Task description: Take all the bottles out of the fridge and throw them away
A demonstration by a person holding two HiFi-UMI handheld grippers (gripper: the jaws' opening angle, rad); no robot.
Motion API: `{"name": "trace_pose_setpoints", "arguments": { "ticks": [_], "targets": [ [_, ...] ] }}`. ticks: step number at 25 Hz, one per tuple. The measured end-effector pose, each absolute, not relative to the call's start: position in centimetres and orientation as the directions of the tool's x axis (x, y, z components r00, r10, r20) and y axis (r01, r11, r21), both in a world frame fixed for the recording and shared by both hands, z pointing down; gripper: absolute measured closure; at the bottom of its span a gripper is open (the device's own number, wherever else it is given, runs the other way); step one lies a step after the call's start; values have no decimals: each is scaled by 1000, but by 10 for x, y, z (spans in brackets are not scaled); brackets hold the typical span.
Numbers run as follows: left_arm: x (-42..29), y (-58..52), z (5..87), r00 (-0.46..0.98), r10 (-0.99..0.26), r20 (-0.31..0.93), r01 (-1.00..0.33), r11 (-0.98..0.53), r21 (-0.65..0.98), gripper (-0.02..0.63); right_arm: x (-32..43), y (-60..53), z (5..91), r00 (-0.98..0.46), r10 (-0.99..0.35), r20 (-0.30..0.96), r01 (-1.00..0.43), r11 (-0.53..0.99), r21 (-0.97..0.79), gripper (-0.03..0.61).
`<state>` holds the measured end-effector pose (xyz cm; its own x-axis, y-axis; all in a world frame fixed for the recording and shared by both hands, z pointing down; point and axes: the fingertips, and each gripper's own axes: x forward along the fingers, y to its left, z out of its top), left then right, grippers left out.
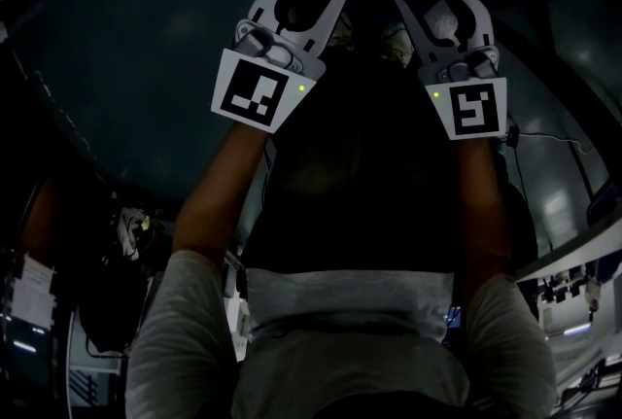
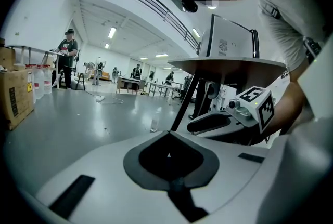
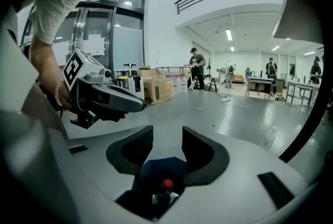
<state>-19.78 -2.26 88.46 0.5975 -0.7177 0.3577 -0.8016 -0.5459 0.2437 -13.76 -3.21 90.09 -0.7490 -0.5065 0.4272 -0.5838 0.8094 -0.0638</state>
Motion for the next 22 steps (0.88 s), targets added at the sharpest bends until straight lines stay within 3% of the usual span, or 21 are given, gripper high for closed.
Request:
{"name": "trace_pose_setpoints", "arguments": {
  "ticks": [22],
  "targets": [
    [-189, -17, 614, 579, -773, 260, -809, -506, 300, 600, -150, -24, 614, -755, -564, 335, -626, 772, -109, 417]
  ]
}}
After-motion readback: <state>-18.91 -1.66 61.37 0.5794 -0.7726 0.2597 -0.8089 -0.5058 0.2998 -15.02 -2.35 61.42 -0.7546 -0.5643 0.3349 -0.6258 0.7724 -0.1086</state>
